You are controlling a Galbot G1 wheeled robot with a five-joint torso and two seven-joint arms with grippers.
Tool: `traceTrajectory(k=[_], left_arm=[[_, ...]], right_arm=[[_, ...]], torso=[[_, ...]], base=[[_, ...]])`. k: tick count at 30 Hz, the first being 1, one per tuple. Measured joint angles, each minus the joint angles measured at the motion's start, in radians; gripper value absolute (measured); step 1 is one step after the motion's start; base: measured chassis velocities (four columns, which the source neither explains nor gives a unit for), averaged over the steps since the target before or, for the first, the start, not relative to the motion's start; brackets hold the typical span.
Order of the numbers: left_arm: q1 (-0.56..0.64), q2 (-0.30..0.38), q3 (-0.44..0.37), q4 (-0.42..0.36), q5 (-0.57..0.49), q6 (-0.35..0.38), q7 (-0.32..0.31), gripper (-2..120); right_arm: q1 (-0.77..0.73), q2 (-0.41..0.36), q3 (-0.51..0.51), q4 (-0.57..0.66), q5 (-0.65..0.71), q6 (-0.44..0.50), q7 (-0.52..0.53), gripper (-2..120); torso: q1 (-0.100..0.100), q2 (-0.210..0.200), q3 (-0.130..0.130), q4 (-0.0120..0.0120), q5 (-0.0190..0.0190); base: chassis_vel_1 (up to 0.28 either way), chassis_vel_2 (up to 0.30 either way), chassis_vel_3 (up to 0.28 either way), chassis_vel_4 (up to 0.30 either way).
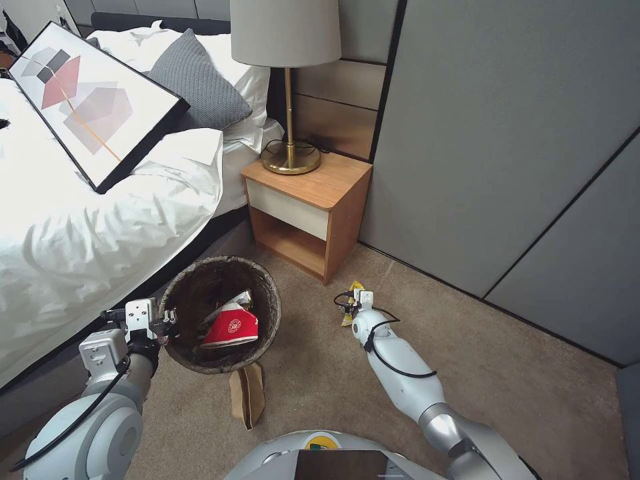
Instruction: Pick up the trash bin, then pick up the garbage from the floor and place it into the trash bin.
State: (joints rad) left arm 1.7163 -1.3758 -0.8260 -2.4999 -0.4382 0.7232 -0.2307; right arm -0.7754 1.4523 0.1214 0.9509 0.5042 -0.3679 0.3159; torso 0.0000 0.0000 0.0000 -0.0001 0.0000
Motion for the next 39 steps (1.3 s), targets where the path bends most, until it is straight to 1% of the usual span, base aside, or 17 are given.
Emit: traceTrajectory(k=[5, 6, 8, 9, 14, 17, 21, 25, 26, 29, 30, 32, 33, 35, 36, 38, 39], left_arm=[[0.0, 0.0, 0.0, 0.0, 0.0, 0.0, -0.001, 3], [0.0, 0.0, 0.0, 0.0, 0.0, 0.0, -0.001, 3], [0.0, 0.002, 0.0, 0.0, 0.0, 0.0, -0.001, 3], [0.0, 0.003, 0.0, 0.0, 0.0, 0.0, -0.001, 3], [0.0, 0.004, 0.0, 0.0, -0.001, 0.0, -0.001, 3], [-0.001, 0.008, 0.0, 0.0, -0.002, 0.0, -0.001, 3], [-0.001, 0.01, 0.0, 0.0, -0.003, 0.0, -0.001, 3], [0.001, 0.015, -0.001, 0.0, -0.006, 0.0, -0.001, 3], [0.001, 0.015, -0.001, 0.0, -0.006, 0.0, -0.001, 3], [0.001, 0.022, -0.002, 0.0, -0.011, 0.0, -0.001, 3], [0.001, 0.022, -0.002, 0.0, -0.011, 0.0, -0.001, 3], [0.001, 0.026, -0.002, 0.0, -0.013, 0.0, -0.001, 3], [0.001, 0.026, -0.002, 0.0, -0.013, 0.0, -0.001, 3], [0.0, 0.03, -0.002, 0.0, -0.015, 0.002, -0.001, 3], [0.0, 0.03, -0.002, 0.0, -0.015, 0.002, -0.001, 3], [-0.001, 0.033, -0.001, 0.0, -0.016, 0.002, -0.001, 3], [-0.001, 0.033, -0.001, 0.0, -0.016, 0.002, -0.001, 3]], right_arm=[[-0.001, -0.001, 0.005, -0.012, 0.005, 0.014, 0.001, 46], [-0.001, -0.001, 0.005, -0.012, 0.005, 0.014, 0.001, 46], [-0.001, -0.001, 0.006, -0.014, 0.006, 0.017, 0.001, 38], [-0.002, -0.001, 0.008, -0.015, 0.006, 0.018, 0.001, 30], [-0.001, 0.0, 0.01, -0.019, 0.007, 0.022, 0.0, 18], [0.0, 0.002, 0.011, -0.027, 0.007, 0.036, -0.002, 3], [-0.009, -0.001, 0.017, -0.011, 0.004, 0.042, -0.004, 0], [-0.067, -0.039, 0.035, 0.129, -0.012, 0.041, -0.005, 0], [-0.067, -0.039, 0.035, 0.129, -0.012, 0.041, -0.005, 0], [-0.141, -0.099, 0.05, 0.348, -0.011, 0.019, -0.005, 0], [-0.141, -0.099, 0.05, 0.348, -0.011, 0.019, -0.005, 0], [-0.188, -0.143, 0.065, 0.486, -0.004, -0.003, -0.008, 0], [-0.188, -0.143, 0.065, 0.486, -0.004, -0.003, -0.008, 0], [-0.239, -0.194, 0.088, 0.641, 0.006, -0.023, -0.016, 0], [-0.239, -0.194, 0.088, 0.641, 0.006, -0.023, -0.016, 0], [-0.275, -0.235, 0.114, 0.766, 0.017, -0.039, -0.017, 0], [-0.275, -0.235, 0.114, 0.766, 0.017, -0.039, -0.017, 0]], torso=[[0.0, 0.0, 0.0, 0.0, 0.0], [0.0, 0.0, 0.0, 0.0, 0.0], [0.0, 0.0, 0.0, 0.0, 0.0], [0.0, 0.0, 0.0, 0.0, 0.0], [0.0, 0.0, 0.0, 0.0, 0.0], [0.0, 0.0, 0.0, 0.0, 0.0], [0.0, 0.0, 0.0, 0.0001, 0.0], [0.0, 0.0, 0.0, 0.0001, 0.0002], [0.0, 0.0, 0.0, 0.0001, 0.0002], [0.0, 0.0, 0.0, -0.0002, 0.0003], [0.0, 0.0, 0.0, -0.0002, 0.0003], [0.0, 0.0, 0.0, 0.0, -0.0001], [0.0, 0.0, 0.0, 0.0, -0.0001], [0.0, 0.0, 0.0, -0.0002, 0.0004], [0.0, 0.0, 0.0, -0.0002, 0.0004], [0.0, 0.0, 0.0, 0.0001, -0.0002], [0.0, 0.0, 0.0, 0.0001, -0.0002]], base=[[0.0, 0.0, 0.0, 0.0], [0.0, 0.0, 0.0, 0.0], [0.0, 0.0, 0.0, 0.0], [0.0, 0.0, 0.0, 0.0], [0.0, 0.0, 0.0, 0.0], [0.0, 0.0, 0.0, 0.0], [0.0, 0.0, 0.0, 0.0], [0.0, 0.0, 0.0, 0.0], [0.0, 0.0, 0.0, 0.0], [0.0, 0.0, 0.0, 0.0], [0.0, 0.0, 0.0, 0.0], [0.0, 0.0, 0.0, 0.0], [0.0, 0.0, 0.0, 0.0], [0.0, 0.0, 0.0, 0.0], [0.0, 0.0, 0.0, 0.0], [0.0, 0.0, 0.0, 0.0], [0.0, 0.0, 0.0, 0.0]])
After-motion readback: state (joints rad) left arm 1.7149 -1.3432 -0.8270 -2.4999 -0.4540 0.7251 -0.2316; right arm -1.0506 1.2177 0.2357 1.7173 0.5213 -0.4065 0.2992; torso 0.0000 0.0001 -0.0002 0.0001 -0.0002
